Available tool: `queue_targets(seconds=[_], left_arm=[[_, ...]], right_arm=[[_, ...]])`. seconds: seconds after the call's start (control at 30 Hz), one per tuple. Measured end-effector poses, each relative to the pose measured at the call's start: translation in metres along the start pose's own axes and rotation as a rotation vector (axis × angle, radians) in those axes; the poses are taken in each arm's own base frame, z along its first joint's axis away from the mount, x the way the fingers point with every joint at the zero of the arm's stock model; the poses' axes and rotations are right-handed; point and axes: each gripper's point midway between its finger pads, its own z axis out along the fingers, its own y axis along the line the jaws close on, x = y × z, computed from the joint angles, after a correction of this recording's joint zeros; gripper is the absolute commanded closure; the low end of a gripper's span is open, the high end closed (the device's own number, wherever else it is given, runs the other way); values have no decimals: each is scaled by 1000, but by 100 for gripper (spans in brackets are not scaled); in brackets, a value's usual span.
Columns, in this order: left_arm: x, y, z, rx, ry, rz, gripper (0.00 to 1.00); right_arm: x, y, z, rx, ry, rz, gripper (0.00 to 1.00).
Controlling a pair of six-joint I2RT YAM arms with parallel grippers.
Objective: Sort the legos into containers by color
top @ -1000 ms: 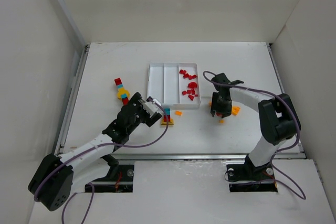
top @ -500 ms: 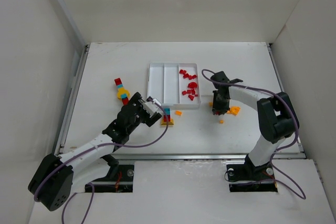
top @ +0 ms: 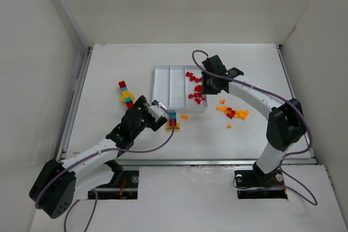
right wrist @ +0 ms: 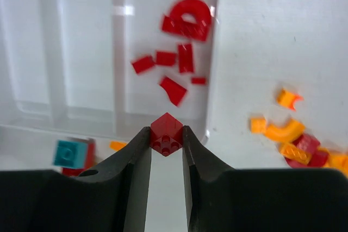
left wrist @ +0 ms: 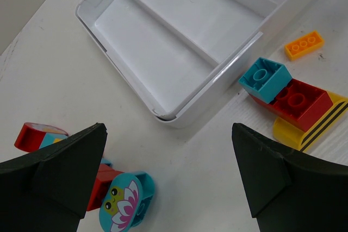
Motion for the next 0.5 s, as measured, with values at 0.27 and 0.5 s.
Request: queue_targets(seconds=[0.27,0.5], left_arm=[[0,1,0,-5,2,4,1],[0,1,0,-6,3,4,1]], right_arm=[[-50,49,25,-55,-61,-52,42],[-23,42,46,0,43,-106,29]])
